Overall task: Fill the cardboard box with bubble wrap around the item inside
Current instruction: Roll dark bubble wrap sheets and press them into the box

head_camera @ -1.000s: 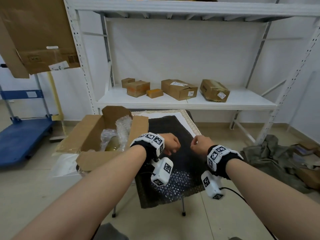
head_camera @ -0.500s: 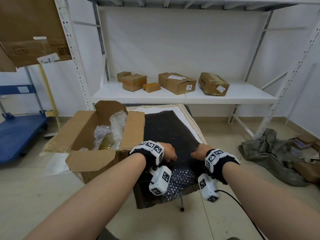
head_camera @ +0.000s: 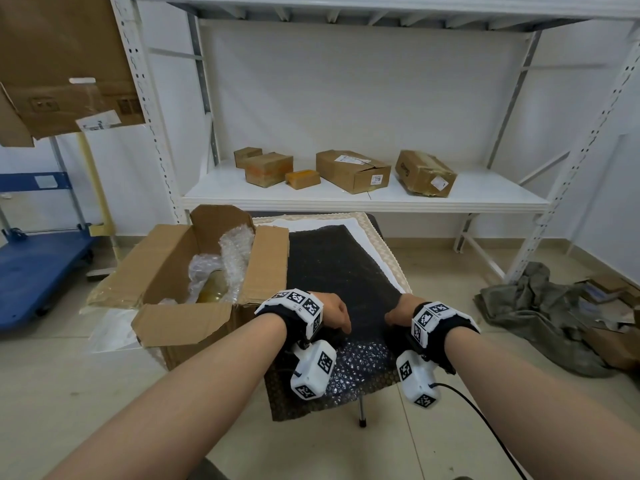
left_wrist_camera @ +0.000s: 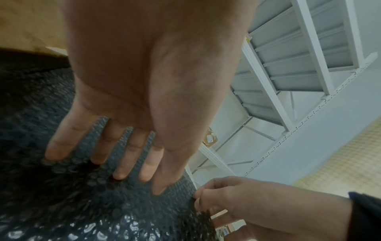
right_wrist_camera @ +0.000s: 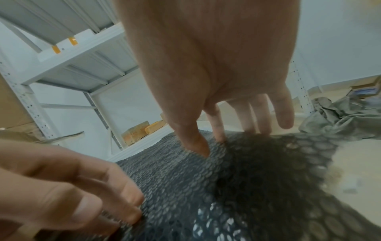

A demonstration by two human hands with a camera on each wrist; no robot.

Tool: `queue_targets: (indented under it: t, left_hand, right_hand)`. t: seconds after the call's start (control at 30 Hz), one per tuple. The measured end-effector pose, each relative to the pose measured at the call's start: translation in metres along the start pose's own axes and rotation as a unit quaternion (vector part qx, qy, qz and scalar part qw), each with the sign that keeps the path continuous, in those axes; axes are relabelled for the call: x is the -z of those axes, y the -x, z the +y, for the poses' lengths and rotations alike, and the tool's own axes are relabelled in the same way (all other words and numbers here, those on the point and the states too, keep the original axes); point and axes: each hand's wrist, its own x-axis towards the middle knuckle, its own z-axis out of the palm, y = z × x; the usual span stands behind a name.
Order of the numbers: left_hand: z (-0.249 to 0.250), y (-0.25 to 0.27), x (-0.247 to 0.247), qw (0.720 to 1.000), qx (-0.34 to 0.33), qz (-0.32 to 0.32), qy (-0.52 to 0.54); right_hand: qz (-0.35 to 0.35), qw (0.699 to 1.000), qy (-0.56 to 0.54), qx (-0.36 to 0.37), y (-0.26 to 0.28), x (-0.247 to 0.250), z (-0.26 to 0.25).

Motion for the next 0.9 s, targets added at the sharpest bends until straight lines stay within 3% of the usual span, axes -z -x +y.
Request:
queue_targets:
  t: [0.3,0.6,0.77,0.9]
  left_hand:
    - [0.002,0.001,-0.004,1.0,0.009,0.003,0.004]
    - [0.016,0.013,-0.015,0.997,0.016,-0.043,-0.055]
    - [0.027,0.008,-0.025,0.997,-0.043,0.01,-0.056]
    - [0.036,0.007,-0.026,0.988,-0.077,0.122,-0.059]
  right_hand:
    - [0.045,0.998,-0.029,-0.016,-0.001,0.003,0.005]
    - [0.007,0.985,-0.169,0.03,0.013,0.01,0.014]
    - [0.002,0.94,-0.341,0.001,0.019,0.026,0.019]
    - [0.002,0.847,-0.531,-0.036,0.03,0.04,0.022]
